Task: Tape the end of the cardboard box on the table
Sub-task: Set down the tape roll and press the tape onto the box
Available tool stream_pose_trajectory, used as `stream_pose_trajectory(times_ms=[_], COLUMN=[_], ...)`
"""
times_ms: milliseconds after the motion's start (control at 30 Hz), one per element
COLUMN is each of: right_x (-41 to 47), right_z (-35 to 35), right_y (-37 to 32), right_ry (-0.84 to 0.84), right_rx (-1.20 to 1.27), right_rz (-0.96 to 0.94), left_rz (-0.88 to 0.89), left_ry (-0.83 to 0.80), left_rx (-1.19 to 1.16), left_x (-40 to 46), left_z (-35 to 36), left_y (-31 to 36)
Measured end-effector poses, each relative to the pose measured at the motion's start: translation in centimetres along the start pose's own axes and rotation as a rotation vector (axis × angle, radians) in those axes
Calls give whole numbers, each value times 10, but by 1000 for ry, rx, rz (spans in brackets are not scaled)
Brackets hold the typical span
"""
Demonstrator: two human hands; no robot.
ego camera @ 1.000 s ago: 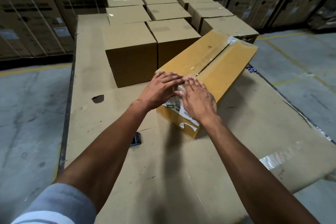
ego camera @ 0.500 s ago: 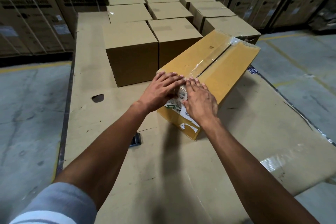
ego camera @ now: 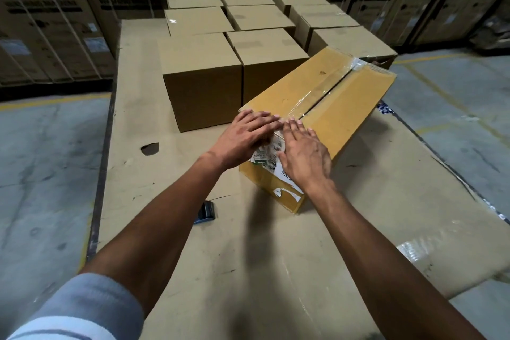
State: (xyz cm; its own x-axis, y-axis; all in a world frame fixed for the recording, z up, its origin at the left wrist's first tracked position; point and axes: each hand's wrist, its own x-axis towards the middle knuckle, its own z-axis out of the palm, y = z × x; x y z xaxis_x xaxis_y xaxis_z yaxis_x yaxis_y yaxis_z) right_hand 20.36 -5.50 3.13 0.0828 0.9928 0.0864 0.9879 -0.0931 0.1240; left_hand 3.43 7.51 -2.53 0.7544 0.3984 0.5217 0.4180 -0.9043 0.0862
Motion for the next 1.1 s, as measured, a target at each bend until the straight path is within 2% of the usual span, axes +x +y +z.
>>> stream_pose_trajectory(times_ms=[233,333,467,567,733,867,1000,1100], right_x=[-2,1,4,3,0,1,1,2], right_z=[-5,-5,3,3,-2,-6,0,-3], right_y=[5,4,4,3,6,7,5,5], right_ry=[-13,-2,17,-22,-15,-19,-1,-20], right_rx=[85,156,106,35,52,148,97,58], right_rz=[-21,2,1,-18,-34,-24,-23,-28], left_rz=[-32,-101,-110,-75,-70,-160,-167,-123], left_ry=[-30,30,97,59,29,43,99,83], left_rx=[-18,-25,-37,-29,-59,-88,-80,-60], left_x=[2,3,4,1,1,5,5,3], left_z=[-6,-1,5,1,-4,1,8,5], left_y=[5,14,14,10,12,18,17,13])
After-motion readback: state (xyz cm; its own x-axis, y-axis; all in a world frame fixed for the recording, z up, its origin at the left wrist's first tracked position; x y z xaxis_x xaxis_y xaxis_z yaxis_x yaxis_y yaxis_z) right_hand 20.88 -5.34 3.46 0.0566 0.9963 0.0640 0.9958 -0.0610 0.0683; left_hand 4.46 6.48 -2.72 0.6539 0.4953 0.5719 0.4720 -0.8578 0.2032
